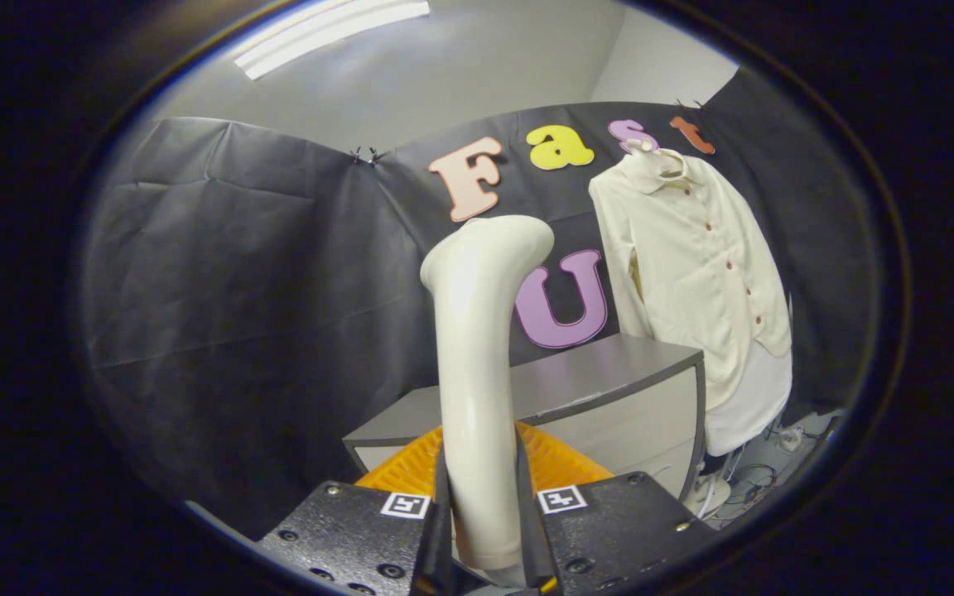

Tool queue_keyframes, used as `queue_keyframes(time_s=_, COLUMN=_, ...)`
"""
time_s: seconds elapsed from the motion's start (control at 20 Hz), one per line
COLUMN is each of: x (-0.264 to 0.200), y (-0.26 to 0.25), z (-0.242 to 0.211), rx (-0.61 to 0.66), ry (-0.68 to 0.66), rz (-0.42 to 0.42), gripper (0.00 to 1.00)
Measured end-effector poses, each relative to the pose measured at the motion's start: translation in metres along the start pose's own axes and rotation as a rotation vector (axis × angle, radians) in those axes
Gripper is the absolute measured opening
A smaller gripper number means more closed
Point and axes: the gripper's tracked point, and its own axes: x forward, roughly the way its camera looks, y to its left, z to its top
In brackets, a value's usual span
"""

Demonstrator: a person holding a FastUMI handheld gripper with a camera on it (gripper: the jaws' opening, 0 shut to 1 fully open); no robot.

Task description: Iron the clothes twice with a garment steamer, once on the left side and once on the right side.

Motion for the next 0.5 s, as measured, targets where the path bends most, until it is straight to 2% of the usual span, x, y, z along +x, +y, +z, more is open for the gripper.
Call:
queue_keyframes(time_s=0.1, x=0.001, y=0.013, z=0.008, rx=0.009, ry=-0.011, rz=-0.020, gripper=0.33)
queue_keyframes(time_s=0.3, x=-0.010, y=0.024, z=0.007, rx=-0.065, ry=0.006, rz=-0.069, gripper=0.33)
queue_keyframes(time_s=0.5, x=-0.024, y=0.045, z=0.000, rx=-0.144, ry=0.005, rz=-0.052, gripper=0.33)
